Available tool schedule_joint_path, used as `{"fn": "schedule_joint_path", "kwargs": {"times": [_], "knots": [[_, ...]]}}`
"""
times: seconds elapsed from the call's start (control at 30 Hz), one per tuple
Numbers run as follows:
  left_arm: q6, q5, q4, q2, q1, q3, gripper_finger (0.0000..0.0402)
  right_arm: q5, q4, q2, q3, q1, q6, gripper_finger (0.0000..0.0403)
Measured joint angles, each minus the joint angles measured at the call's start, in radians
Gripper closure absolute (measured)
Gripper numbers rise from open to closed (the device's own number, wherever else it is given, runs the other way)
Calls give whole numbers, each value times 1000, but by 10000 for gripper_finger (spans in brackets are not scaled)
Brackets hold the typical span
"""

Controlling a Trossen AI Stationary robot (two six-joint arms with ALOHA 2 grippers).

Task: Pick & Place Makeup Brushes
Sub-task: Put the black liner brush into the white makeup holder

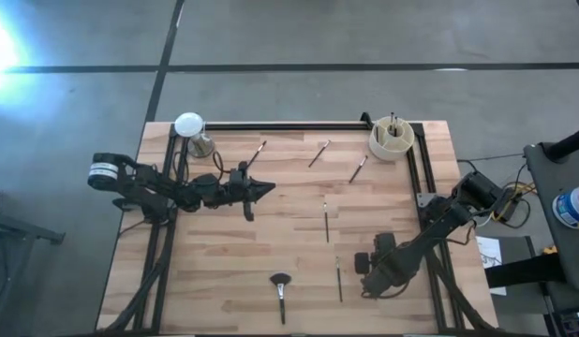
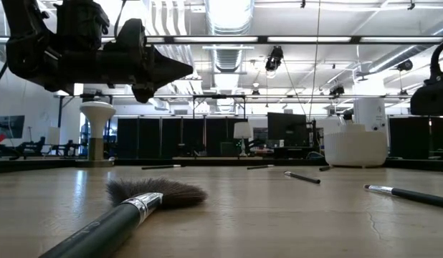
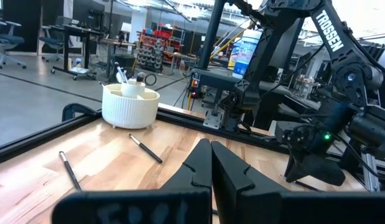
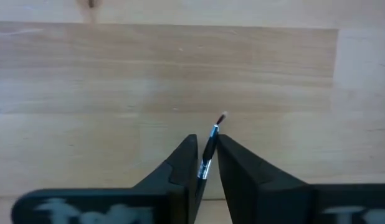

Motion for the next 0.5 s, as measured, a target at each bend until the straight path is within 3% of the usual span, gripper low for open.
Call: {"fn": "schedule_joint_path", "kwargs": {"times": [0.5], "knots": [[-20,0,0,0,0,4,402,33,17,2,4,-3,-76,371]]}}
